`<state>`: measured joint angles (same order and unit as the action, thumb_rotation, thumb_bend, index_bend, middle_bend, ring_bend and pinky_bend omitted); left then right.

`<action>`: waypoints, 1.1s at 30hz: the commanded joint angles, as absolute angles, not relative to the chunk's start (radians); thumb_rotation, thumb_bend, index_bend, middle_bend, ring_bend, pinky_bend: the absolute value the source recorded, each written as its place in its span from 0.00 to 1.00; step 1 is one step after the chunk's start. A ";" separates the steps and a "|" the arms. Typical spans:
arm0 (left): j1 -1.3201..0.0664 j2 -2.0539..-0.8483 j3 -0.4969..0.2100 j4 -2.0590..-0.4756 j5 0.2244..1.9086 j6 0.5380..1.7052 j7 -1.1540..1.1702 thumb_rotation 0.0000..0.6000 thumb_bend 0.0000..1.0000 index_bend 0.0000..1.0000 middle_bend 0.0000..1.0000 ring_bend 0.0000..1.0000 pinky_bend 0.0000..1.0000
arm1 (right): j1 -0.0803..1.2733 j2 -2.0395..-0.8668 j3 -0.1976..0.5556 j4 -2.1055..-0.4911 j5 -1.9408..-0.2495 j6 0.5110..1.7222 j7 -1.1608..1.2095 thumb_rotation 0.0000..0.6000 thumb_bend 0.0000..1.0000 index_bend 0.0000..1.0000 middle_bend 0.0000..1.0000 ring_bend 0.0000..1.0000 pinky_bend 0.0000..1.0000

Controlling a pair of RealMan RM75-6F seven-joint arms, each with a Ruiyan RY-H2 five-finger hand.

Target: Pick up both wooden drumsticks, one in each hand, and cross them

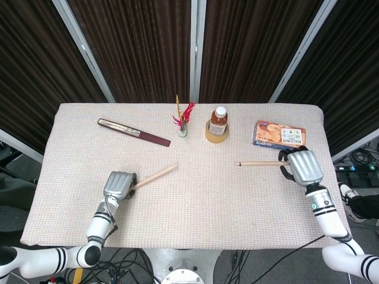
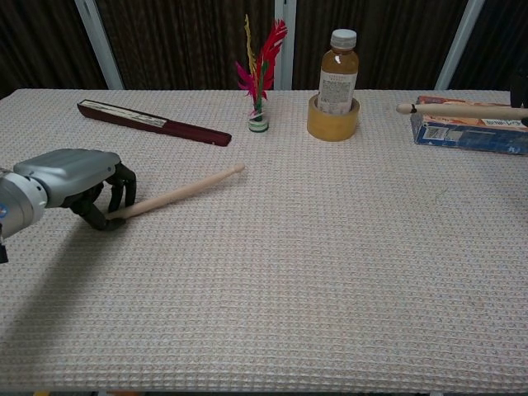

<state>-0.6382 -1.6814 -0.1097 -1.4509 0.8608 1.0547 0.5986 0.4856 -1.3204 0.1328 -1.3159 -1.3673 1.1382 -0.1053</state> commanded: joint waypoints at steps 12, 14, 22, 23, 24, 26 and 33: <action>-0.599 -1.534 -0.137 -1.478 1.258 1.003 0.017 1.00 0.54 0.62 0.72 0.77 0.80 | 0.437 -1.346 0.090 -1.447 -1.392 1.105 0.206 1.00 0.69 0.79 0.69 0.58 0.58; -0.612 -1.522 -0.147 -1.492 1.294 1.000 -0.023 1.00 0.54 0.62 0.72 0.77 0.80 | 0.448 -1.353 0.090 -1.488 -1.394 1.076 0.264 1.00 0.70 0.80 0.69 0.59 0.59; -0.669 -1.525 -0.177 -1.494 1.387 1.003 -0.088 1.00 0.54 0.63 0.72 0.76 0.80 | 0.511 -1.417 0.134 -1.605 -1.372 1.003 0.325 1.00 0.72 0.82 0.71 0.61 0.60; -0.675 -1.525 -0.178 -1.493 1.393 1.001 -0.090 1.00 0.54 0.63 0.72 0.76 0.80 | 0.521 -1.426 0.142 -1.614 -1.363 0.994 0.316 1.00 0.73 0.82 0.71 0.61 0.60; -0.682 -1.526 -0.179 -1.492 1.403 1.002 -0.091 1.00 0.54 0.63 0.72 0.76 0.80 | 0.533 -1.441 0.154 -1.621 -1.348 0.987 0.296 1.00 0.73 0.82 0.71 0.61 0.60; -0.689 -1.528 -0.179 -1.493 1.416 1.006 -0.092 1.00 0.54 0.63 0.72 0.76 0.80 | 0.549 -1.461 0.171 -1.631 -1.320 0.977 0.263 1.00 0.74 0.82 0.71 0.61 0.60; -0.706 -1.530 -0.180 -1.498 1.435 1.016 -0.108 1.00 0.54 0.63 0.72 0.76 0.80 | 0.597 -1.542 0.223 -1.656 -1.221 0.972 0.153 1.00 0.74 0.82 0.71 0.61 0.60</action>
